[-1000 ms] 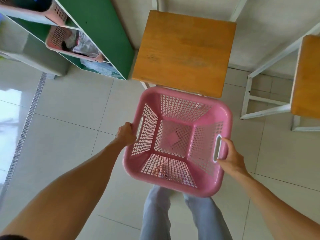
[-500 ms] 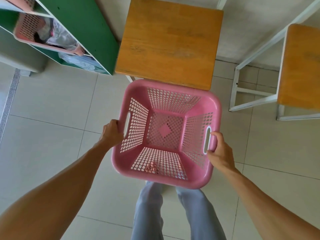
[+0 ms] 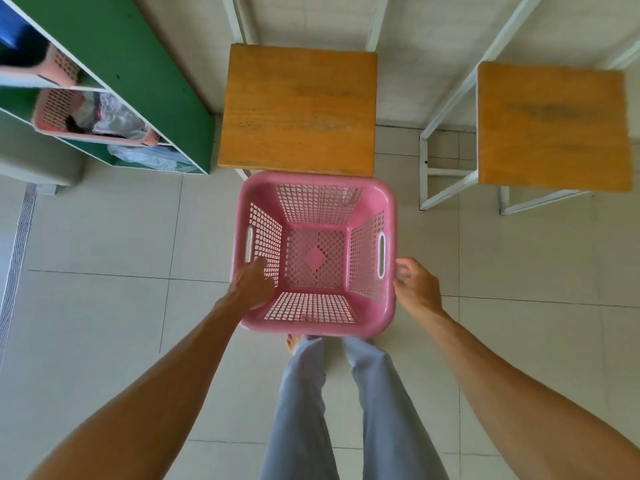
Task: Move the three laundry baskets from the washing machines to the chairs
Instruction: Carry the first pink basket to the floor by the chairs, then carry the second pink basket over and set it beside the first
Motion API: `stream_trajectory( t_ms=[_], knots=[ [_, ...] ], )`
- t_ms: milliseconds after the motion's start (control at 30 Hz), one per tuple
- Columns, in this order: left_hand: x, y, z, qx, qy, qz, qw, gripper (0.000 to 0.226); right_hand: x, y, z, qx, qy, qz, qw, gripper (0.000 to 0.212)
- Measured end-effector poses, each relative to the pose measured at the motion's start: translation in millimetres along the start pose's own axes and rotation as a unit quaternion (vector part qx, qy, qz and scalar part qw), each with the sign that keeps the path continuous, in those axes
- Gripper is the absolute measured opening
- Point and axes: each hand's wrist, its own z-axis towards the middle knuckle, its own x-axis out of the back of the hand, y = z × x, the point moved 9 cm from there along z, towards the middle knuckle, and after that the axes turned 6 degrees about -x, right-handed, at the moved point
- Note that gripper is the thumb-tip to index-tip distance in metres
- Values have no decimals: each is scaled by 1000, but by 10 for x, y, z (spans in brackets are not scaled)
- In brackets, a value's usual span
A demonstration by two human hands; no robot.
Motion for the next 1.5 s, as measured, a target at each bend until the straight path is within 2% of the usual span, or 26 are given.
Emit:
stream_trajectory(
  t_ms=[67,200,367,467,567,733,867,1067,1333,1500],
  knots=[
    [-42,340,-265,-31,-23,7,999,27,91,-51,-271,6,3,0,1000,31],
    [-41,880,-719,-86,-46,-5,995,31,152,-126,-860,34,-6,13,999,29],
    [15,1479,-1177,-148,-62,28,987,25,492,-55,-1514,11,34,129,991,28],
    [0,1814,-1336,-184,-72,50,979,22,737,156,-1754,-8,48,171,984,36],
    [-155,2244,-1435,-224,-89,98,965,24,952,568,-1850,-41,63,205,976,39],
    [-606,3192,-1573,-293,-105,178,933,43,1494,1315,-1989,-67,106,254,959,37],
    [-1246,4036,-1706,-335,-131,248,899,41,1977,2085,-2135,-98,138,295,940,45],
    [-2324,5334,-2207,-390,-166,291,858,56,2611,3292,-2323,-128,179,337,915,51],
    [-3550,6683,-2804,-476,-209,331,787,54,3310,4728,-2631,-187,298,376,857,43],
    [-4115,7424,-2844,-506,-218,367,750,50,3657,5452,-2554,-215,329,396,830,45]
  ],
)
